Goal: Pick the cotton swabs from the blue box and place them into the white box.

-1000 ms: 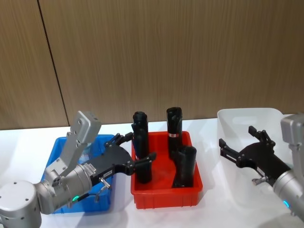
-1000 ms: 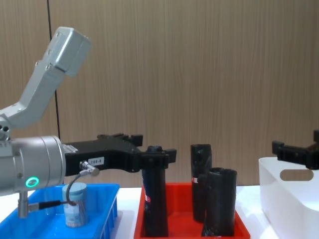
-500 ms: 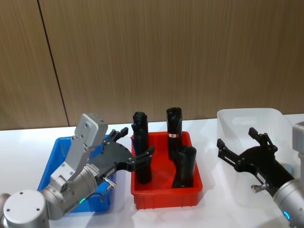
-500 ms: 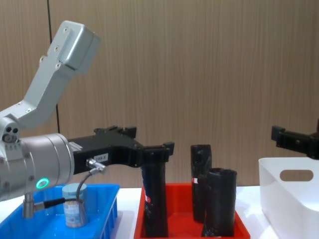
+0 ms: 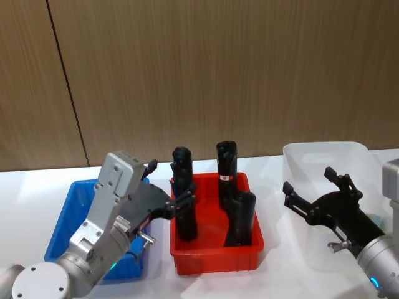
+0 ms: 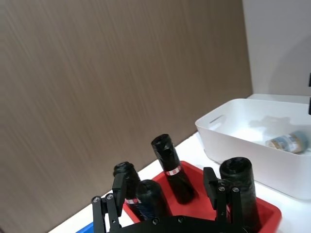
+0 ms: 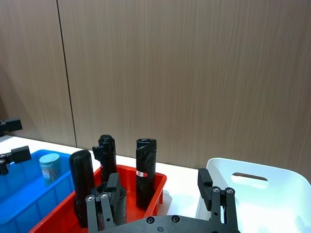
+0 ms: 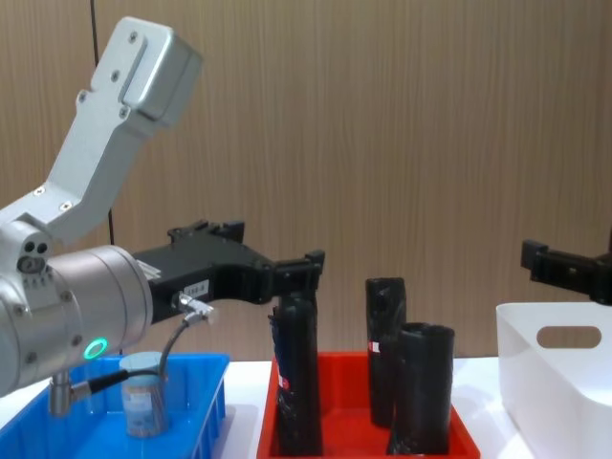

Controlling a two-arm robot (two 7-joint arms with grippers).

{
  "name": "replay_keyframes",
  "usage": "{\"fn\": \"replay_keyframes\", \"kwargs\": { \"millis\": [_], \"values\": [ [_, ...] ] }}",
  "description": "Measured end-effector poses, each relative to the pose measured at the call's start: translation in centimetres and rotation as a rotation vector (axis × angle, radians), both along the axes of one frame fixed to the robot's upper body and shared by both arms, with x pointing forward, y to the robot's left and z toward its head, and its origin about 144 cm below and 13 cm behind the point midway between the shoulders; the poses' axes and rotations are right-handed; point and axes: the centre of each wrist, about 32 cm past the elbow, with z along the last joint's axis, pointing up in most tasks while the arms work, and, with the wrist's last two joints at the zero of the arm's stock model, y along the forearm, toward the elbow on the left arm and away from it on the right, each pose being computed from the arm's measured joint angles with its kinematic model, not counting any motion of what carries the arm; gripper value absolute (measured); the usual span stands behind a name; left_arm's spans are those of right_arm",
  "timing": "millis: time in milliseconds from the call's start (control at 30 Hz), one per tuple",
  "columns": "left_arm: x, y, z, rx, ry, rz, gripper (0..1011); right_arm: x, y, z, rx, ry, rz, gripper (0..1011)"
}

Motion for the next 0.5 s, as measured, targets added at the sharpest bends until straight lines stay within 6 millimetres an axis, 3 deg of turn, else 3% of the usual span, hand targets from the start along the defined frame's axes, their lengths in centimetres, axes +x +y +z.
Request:
{"fn": "replay_keyframes", "kwargs": {
  "millis": [500],
  "values": [
    [-1.7,-1.4,0.2,-0.011,-0.065,0.107,1004,0.0,0.0,0.0,0.0,0.0,0.0,1002]
  ]
}}
